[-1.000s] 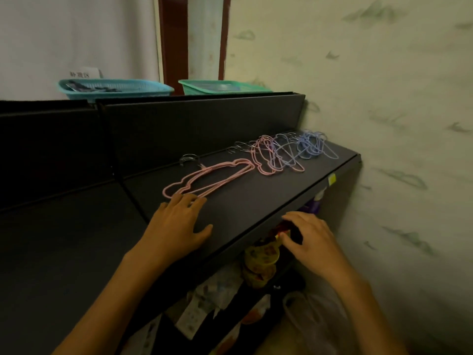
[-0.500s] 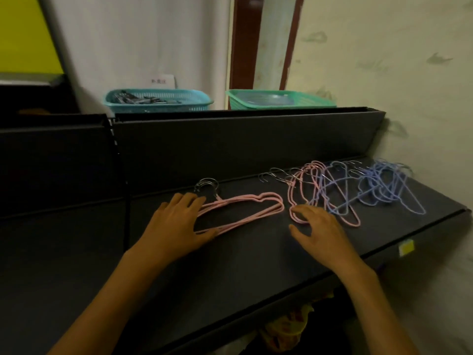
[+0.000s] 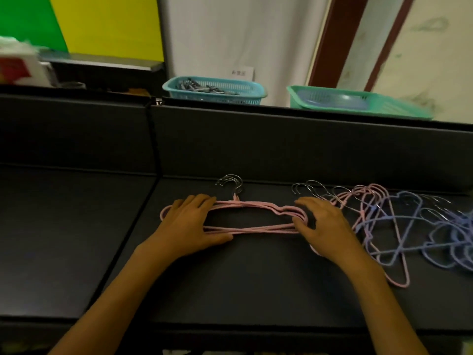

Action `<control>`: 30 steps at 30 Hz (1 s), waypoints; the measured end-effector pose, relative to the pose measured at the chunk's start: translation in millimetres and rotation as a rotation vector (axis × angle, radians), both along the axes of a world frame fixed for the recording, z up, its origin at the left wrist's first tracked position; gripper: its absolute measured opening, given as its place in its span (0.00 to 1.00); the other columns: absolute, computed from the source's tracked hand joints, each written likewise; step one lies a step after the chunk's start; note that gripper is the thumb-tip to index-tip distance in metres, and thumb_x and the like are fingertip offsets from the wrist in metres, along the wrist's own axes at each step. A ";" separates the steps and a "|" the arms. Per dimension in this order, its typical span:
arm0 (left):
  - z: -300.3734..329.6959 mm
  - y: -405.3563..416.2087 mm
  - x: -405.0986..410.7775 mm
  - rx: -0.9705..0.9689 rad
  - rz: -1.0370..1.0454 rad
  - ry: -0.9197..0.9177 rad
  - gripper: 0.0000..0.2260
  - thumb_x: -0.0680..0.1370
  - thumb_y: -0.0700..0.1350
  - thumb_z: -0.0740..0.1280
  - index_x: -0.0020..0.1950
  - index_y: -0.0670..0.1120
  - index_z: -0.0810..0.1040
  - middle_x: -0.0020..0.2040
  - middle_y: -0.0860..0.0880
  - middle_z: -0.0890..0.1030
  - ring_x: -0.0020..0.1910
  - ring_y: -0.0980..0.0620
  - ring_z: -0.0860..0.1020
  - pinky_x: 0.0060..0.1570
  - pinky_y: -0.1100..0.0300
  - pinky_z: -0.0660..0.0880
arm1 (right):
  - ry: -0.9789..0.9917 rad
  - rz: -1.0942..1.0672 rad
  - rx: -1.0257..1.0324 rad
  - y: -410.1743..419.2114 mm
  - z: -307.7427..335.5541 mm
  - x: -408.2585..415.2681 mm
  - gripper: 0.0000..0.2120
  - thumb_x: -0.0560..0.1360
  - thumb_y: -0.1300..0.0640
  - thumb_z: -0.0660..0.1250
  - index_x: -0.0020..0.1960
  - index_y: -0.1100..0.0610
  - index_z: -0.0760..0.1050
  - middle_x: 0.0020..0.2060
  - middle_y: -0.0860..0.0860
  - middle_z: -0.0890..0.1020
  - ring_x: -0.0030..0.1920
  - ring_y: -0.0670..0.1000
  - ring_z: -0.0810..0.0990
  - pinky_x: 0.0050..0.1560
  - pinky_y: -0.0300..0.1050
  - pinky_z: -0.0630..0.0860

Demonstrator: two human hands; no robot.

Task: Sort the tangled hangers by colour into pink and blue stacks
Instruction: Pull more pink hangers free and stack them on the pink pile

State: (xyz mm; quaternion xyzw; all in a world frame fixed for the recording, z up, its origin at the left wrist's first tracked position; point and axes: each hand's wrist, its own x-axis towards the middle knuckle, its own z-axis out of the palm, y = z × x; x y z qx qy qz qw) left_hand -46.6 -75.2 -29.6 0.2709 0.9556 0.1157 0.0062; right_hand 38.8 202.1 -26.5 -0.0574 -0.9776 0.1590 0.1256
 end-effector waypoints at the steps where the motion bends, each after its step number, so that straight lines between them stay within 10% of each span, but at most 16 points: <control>1: -1.5 1.1 1.0 0.030 0.008 -0.001 0.43 0.65 0.75 0.59 0.74 0.55 0.55 0.72 0.53 0.61 0.70 0.52 0.61 0.70 0.52 0.58 | 0.002 0.013 -0.001 2.9 -0.9 -0.2 0.24 0.75 0.46 0.65 0.69 0.49 0.67 0.67 0.48 0.70 0.68 0.47 0.66 0.70 0.45 0.59; 22: 8.9 -64.0 3.6 0.256 0.150 0.095 0.37 0.66 0.64 0.70 0.71 0.54 0.63 0.68 0.52 0.66 0.66 0.51 0.65 0.64 0.51 0.67 | 0.016 0.022 -0.063 -11.3 9.8 -6.4 0.25 0.76 0.47 0.65 0.71 0.49 0.65 0.69 0.50 0.68 0.70 0.50 0.63 0.69 0.46 0.60; 30: 8.8 -108.4 -2.3 0.273 0.186 0.128 0.37 0.66 0.60 0.72 0.72 0.51 0.64 0.68 0.48 0.67 0.65 0.47 0.66 0.63 0.48 0.67 | -0.227 0.131 -0.031 -56.7 3.4 -22.1 0.44 0.65 0.30 0.66 0.75 0.45 0.54 0.74 0.46 0.58 0.73 0.48 0.57 0.73 0.50 0.56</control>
